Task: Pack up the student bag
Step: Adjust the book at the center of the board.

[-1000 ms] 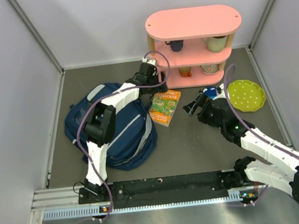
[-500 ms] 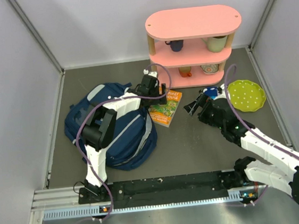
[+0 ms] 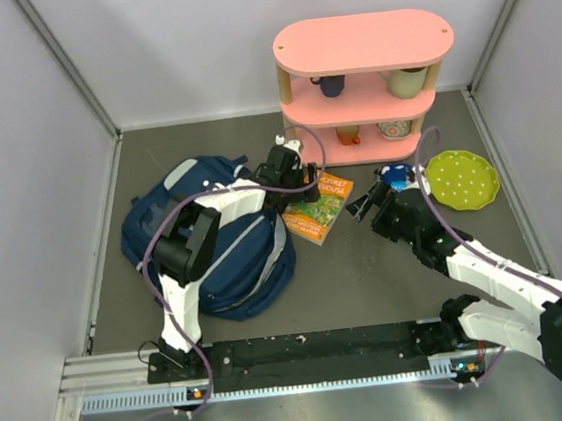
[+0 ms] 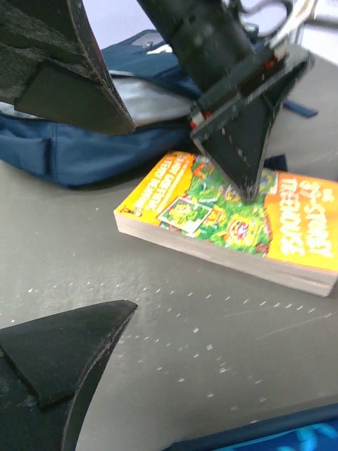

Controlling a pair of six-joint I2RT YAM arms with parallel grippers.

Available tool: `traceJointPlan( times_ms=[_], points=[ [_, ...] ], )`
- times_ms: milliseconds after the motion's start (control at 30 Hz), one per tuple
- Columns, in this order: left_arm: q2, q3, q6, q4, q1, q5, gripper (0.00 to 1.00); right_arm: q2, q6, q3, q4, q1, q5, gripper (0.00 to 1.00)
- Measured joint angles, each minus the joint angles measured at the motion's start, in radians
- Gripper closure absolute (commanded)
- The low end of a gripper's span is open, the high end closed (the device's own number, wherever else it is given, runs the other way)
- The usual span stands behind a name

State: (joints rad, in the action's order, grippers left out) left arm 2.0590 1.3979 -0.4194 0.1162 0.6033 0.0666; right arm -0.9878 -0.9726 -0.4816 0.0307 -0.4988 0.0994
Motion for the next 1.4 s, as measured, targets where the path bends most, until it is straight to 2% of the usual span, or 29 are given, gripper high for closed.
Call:
traceJointPlan(
  times_ms=[100, 267, 533, 967, 1033, 1200, 1400],
  points=[
    [-0.031, -0.059, -0.019, -0.043, 0.018, 0.014, 0.18, -0.033, -0.04, 0.043, 0.027, 0.007, -0.019, 0.04],
    [-0.101, -0.173, -0.091, -0.097, 0.061, 0.027, 0.18, -0.082, -0.124, 0.127, 0.074, 0.011, -0.054, 0.14],
    [-0.137, -0.233, -0.177, -0.133, 0.142, 0.024, 0.2, -0.106, -0.162, 0.2, 0.156, 0.011, -0.084, 0.29],
    [-0.244, -0.31, -0.234, -0.108, 0.177, -0.02, 0.16, -0.106, -0.08, 0.2, 0.142, 0.011, -0.065, 0.28],
    [-0.278, -0.31, -0.234, -0.098, 0.177, -0.031, 0.11, -0.106, -0.065, 0.199, 0.138, 0.011, -0.062, 0.28],
    [-0.356, -0.29, -0.224, -0.042, 0.203, -0.072, 0.12, -0.105, -0.035, 0.199, 0.13, 0.011, -0.053, 0.28],
    [-0.367, -0.263, -0.218, -0.006, 0.22, -0.076, 0.13, -0.083, -0.021, 0.197, 0.117, 0.011, -0.041, 0.28]
  ],
)
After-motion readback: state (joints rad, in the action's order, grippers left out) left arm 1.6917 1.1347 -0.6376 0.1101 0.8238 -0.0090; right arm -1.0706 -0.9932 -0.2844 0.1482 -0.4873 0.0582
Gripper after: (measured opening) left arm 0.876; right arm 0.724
